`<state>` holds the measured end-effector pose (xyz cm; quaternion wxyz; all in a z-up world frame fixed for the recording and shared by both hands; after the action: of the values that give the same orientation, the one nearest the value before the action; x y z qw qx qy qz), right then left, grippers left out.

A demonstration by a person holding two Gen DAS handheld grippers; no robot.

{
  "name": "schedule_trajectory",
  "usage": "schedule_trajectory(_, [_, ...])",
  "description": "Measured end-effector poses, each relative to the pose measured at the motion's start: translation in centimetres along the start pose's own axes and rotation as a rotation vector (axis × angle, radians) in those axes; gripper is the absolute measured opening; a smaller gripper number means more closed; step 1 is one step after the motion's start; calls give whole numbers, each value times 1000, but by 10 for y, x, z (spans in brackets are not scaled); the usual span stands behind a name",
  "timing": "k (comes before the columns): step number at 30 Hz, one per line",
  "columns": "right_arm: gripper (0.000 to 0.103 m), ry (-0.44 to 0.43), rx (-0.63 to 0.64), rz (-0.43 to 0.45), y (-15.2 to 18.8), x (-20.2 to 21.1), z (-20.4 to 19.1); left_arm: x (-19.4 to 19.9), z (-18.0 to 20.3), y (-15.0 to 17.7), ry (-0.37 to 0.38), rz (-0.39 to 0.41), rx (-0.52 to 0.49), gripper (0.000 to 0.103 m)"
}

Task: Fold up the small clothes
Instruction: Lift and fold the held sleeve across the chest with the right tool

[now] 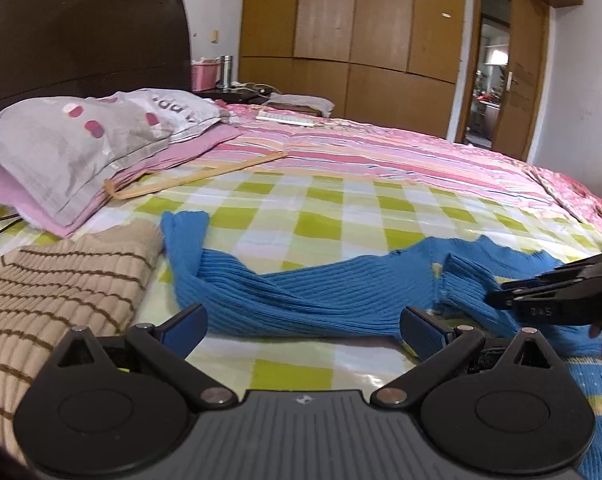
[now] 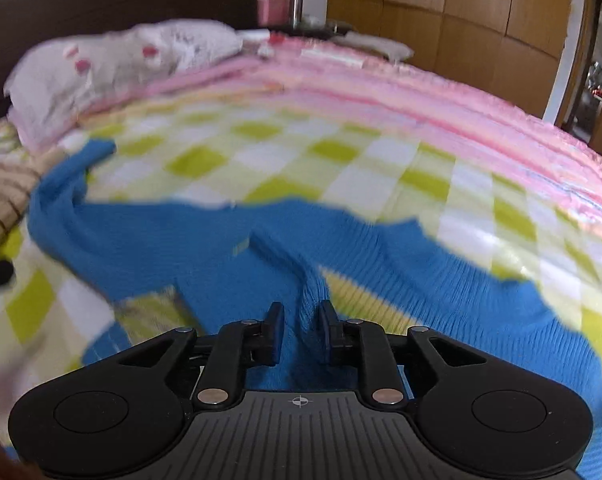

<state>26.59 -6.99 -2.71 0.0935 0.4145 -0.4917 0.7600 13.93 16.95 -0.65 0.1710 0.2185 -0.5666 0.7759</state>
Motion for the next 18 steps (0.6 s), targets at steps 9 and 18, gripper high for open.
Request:
schedule_trajectory(9, [22, -113, -13, 85, -56, 20, -26, 2, -26, -14, -34, 26, 66, 103])
schedule_trajectory(18, [24, -339, 29, 85, -143, -25, -112, -2, -55, -22, -65, 25, 111, 98])
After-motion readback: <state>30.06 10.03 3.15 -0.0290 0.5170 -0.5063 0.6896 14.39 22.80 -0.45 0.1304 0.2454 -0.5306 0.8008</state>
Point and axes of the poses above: each gripper's, at about its wrist camera, not at the fingertips, and x roughly against the way its jaws point, z to its right, y to its underside, the point moved 1 cm from there along -x, roughly the way its jaws point, and after that the axes turned 12 degrees about x, right-handed, at the moved point
